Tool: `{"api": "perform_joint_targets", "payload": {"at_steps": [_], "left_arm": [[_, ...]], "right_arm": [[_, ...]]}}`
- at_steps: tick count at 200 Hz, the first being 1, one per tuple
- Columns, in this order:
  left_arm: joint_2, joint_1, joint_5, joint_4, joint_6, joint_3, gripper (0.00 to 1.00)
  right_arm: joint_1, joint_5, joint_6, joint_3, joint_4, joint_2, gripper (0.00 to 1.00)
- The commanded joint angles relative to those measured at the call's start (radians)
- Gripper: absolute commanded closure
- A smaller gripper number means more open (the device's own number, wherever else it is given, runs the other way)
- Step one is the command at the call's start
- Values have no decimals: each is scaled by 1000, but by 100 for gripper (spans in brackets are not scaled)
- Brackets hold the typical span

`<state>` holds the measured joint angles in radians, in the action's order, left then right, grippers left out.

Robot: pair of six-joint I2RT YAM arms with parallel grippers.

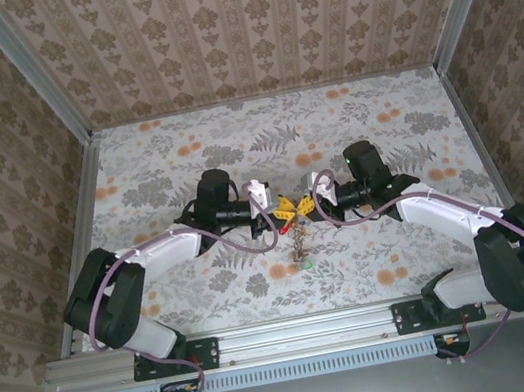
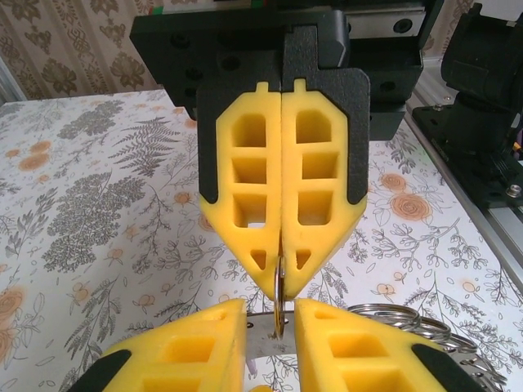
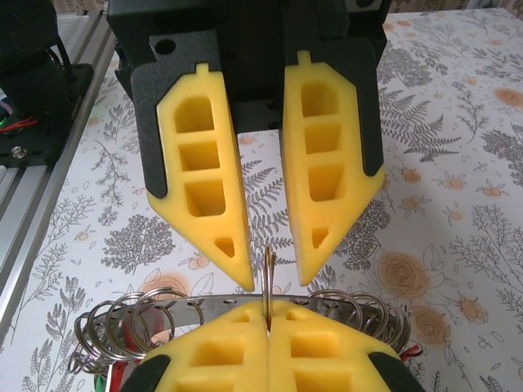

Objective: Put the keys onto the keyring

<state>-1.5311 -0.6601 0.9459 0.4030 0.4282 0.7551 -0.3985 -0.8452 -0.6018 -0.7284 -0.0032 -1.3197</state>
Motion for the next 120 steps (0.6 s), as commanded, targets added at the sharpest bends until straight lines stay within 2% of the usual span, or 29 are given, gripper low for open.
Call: {"api": "perform_joint_targets", "payload": {"at_steps": [1, 45, 120], "left_arm": [[-11, -8, 21, -10, 21, 32, 78], [-17, -15, 19, -9, 23, 44, 83], [-1, -15, -5, -48, 52, 33, 85]], "right_arm": [[-3, -55, 7, -25, 42, 7, 100], [-4, -59, 12, -24, 48, 9, 100], [-1, -60, 20, -20, 60, 9, 100]]}}
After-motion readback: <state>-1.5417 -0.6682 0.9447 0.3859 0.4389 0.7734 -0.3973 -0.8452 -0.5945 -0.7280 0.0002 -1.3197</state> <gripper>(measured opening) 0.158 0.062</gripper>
